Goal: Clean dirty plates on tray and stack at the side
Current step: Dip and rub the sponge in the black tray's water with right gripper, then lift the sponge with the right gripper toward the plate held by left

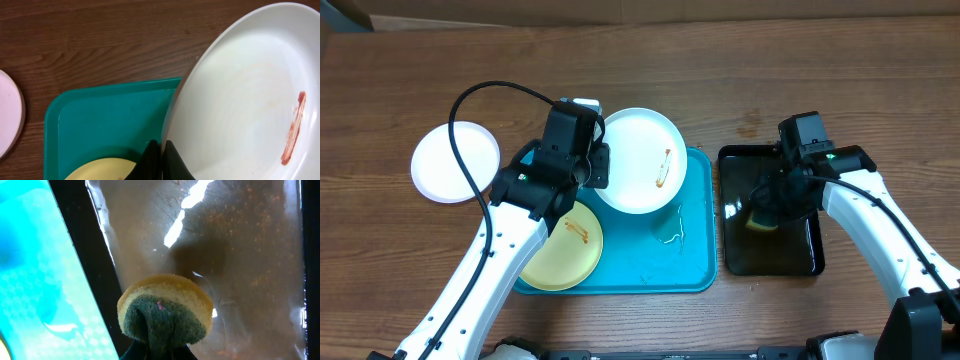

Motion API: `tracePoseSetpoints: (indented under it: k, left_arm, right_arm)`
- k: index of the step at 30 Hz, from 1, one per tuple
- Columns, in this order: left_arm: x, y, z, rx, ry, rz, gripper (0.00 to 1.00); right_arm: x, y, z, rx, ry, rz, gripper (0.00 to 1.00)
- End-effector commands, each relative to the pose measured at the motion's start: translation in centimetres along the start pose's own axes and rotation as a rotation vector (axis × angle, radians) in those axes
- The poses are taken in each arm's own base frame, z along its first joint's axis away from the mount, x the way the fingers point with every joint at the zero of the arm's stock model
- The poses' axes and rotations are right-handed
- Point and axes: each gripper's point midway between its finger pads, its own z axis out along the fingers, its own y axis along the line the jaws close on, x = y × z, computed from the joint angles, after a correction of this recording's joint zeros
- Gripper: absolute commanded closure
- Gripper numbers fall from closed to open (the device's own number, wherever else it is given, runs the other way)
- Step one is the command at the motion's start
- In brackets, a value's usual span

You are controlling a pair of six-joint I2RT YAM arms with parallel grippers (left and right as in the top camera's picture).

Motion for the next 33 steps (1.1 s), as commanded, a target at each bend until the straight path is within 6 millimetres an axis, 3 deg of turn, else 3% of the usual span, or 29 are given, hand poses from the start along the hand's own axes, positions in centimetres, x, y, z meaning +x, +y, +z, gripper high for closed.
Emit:
tracePoseSetpoints:
  k: [1, 6, 9, 13, 17, 30, 33]
  left_arm:
    - [-0.6, -0.5, -0.2, 0.035, -0.009, 0.013, 0.96]
    - [-0.7, -0.3, -0.2, 0.023, -0.012, 0.013, 0.96]
    - [-0.8, -0.3, -0.2, 0.02, -0.017, 0.013, 0.96]
    - [-0.7, -0.3, -0.2, 0.021, -0.016, 0.012, 0.96]
    - [-0.7, -0.3, -0.2, 0.021, -0.015, -0.008, 0.96]
    - [-0.6, -0.4, -0.2, 0.027, -0.011, -0.014, 0.96]
    - [-0.6, -0.4, -0.2, 0.028, -0.009, -0.014, 0.96]
  right_arm:
    - [-1.3, 0.6, -1.0, -0.036, -0.04, 0.013, 0.96]
    - [-1.8, 1.3, -2.3, -0.052, -0.052, -0.046, 0.96]
    - [-2.1, 3.0, -4.2, -0.119, -0.053, -0.125, 0.96]
    - [-2.8, 3.7, -6.2, -0.135, -0.097, -0.147, 0.96]
    - [-3.6, 1.5, -6.0, -0.011, -0.135, -0.13, 0.96]
    - [-4.3, 1.7, -6.2, -0.012, -0.168, -0.138, 0.96]
    - [-4.5, 0.9, -6.2, 0.036, -0.182, -0.107, 0.96]
